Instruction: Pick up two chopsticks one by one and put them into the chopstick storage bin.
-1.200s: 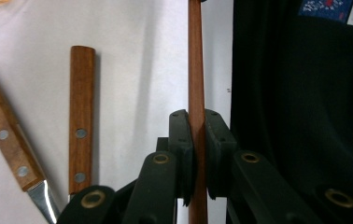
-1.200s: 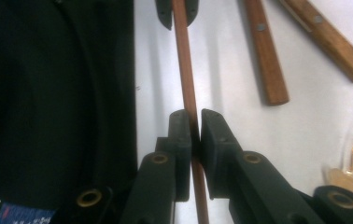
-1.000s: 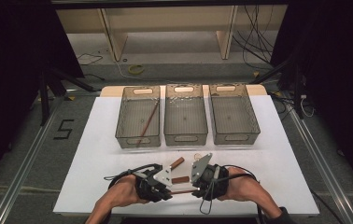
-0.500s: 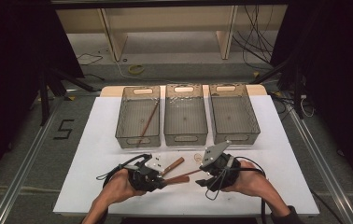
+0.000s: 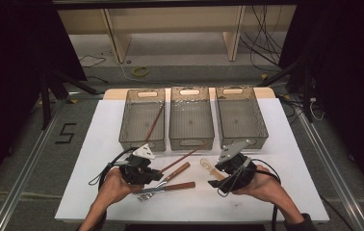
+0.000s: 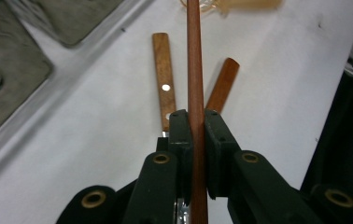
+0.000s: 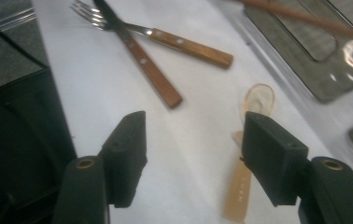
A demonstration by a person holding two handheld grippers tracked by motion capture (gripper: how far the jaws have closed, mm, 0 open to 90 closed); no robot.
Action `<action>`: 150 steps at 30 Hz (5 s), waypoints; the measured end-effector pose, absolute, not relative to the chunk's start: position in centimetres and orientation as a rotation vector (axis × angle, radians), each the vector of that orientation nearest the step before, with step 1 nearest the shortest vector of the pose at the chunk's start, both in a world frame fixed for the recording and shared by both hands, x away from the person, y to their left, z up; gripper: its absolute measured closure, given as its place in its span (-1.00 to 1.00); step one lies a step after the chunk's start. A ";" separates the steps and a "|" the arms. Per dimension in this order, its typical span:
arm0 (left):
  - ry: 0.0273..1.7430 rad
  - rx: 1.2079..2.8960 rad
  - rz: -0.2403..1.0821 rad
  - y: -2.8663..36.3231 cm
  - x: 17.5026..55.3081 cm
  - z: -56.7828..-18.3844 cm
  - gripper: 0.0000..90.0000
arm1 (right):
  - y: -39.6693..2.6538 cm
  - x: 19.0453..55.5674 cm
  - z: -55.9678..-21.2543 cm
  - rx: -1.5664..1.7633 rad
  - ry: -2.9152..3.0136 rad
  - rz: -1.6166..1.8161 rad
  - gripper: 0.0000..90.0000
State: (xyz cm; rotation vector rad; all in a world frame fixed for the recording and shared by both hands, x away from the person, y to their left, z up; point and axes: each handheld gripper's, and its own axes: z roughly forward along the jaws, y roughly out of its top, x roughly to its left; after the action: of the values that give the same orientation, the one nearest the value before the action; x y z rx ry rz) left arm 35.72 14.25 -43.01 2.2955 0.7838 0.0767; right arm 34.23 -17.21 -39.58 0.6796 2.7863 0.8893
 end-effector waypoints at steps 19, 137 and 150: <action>0.978 2.150 0.124 17.5 38.9 -42.1 0.85 | -19.8 35.0 -40.9 0.847 2.730 0.866 -0.13; 1.066 1.805 0.226 20.8 41.1 -41.9 -0.61 | -19.7 37.5 -43.5 1.013 2.729 0.783 -0.20; 0.960 1.822 0.241 19.0 35.7 -43.4 -0.65 | -19.0 38.1 -44.2 1.033 2.742 0.730 -0.19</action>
State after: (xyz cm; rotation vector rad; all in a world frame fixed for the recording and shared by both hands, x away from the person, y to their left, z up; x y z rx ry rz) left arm 35.75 19.01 -43.38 1.8219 0.9600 0.2412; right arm 38.13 -19.02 -44.15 1.0331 2.7424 0.7304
